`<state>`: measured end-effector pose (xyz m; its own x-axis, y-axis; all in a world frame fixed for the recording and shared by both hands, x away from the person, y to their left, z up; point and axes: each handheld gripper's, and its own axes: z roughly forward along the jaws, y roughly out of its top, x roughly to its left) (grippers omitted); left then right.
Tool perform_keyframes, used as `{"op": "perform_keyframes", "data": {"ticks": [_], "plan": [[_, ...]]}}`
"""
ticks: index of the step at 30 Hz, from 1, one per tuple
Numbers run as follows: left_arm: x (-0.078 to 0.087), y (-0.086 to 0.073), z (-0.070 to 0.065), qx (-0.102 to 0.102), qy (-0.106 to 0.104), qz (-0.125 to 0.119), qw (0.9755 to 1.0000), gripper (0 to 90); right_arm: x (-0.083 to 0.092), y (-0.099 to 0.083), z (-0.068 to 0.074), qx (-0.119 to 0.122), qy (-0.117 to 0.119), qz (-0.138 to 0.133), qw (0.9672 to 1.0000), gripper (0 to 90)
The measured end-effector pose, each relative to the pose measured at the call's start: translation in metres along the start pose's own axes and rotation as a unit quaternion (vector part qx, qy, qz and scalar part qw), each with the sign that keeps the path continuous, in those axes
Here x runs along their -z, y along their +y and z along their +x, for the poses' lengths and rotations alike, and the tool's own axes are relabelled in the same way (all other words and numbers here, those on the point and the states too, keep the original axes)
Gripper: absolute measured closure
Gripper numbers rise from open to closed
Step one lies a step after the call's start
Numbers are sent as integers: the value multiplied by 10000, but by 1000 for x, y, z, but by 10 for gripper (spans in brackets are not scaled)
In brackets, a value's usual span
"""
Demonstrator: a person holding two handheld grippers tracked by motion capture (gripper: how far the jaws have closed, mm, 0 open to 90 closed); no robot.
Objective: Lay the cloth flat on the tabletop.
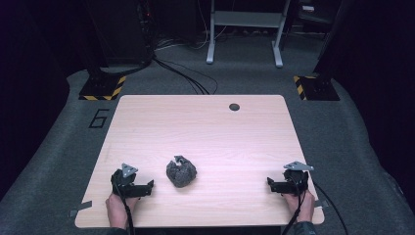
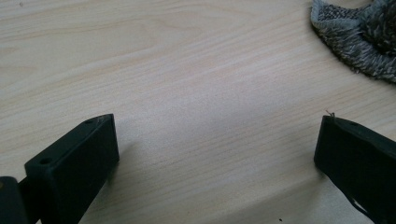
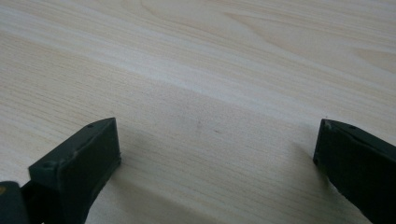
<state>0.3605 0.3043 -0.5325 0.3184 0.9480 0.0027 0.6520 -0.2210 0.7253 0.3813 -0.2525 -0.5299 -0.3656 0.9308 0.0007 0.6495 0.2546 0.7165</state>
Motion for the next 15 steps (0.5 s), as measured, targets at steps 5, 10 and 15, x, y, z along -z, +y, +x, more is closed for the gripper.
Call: {"op": "perform_keyframes", "data": {"ticks": [5, 10, 15], "plan": [[0, 0, 0, -9, 12, 16, 10000, 0, 0, 0, 0, -17, 3, 11, 10000, 1], [1, 0, -1, -45, -5, 11, 10000, 0, 0, 0, 0, -52, -8, -3, 10000, 2], [2, 0, -1, -91, -13, 33, 10000, 0, 0, 0, 0, -10, -6, 18, 10000, 2]]}}
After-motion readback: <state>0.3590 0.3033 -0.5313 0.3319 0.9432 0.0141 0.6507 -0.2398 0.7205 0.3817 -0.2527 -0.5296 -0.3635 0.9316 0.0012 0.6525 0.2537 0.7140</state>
